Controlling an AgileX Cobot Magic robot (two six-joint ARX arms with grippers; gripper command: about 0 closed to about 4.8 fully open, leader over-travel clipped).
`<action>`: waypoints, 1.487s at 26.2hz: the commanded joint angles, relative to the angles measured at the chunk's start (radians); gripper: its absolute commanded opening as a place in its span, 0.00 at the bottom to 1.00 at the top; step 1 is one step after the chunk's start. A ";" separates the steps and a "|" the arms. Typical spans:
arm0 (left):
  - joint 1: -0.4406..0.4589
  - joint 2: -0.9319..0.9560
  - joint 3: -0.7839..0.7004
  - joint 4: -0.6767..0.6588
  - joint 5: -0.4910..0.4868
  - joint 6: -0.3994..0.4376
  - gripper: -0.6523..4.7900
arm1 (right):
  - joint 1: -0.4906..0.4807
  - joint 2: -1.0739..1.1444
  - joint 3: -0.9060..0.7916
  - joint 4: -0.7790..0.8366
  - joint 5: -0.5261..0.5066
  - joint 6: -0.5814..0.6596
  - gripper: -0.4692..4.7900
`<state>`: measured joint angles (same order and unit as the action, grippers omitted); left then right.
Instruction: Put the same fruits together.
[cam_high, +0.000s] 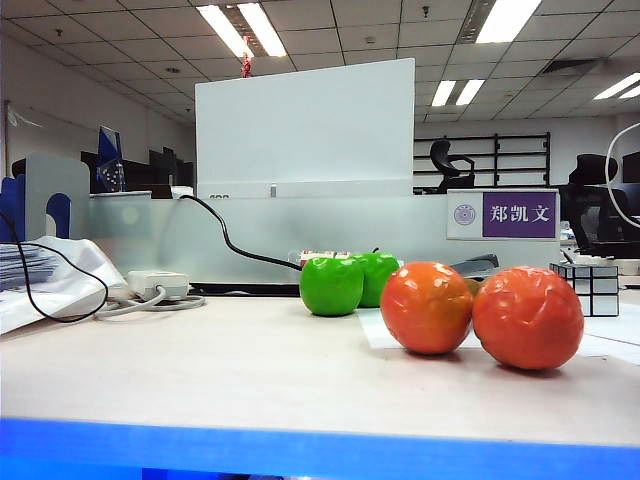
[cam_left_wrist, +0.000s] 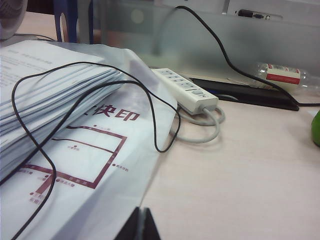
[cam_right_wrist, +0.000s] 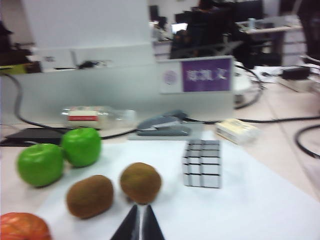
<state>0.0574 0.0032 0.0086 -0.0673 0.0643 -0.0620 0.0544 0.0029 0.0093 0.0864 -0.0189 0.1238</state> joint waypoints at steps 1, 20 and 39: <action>0.001 -0.002 0.001 0.009 0.004 0.002 0.11 | -0.026 -0.002 -0.006 0.011 -0.002 0.003 0.13; 0.001 -0.001 0.001 0.008 0.004 0.002 0.11 | -0.092 -0.002 -0.006 -0.056 0.029 0.003 0.13; 0.001 -0.001 0.001 0.009 0.004 0.002 0.11 | -0.090 -0.002 -0.006 -0.056 0.020 0.003 0.13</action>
<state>0.0570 0.0032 0.0086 -0.0673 0.0647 -0.0620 -0.0372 0.0029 0.0093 0.0174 0.0040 0.1257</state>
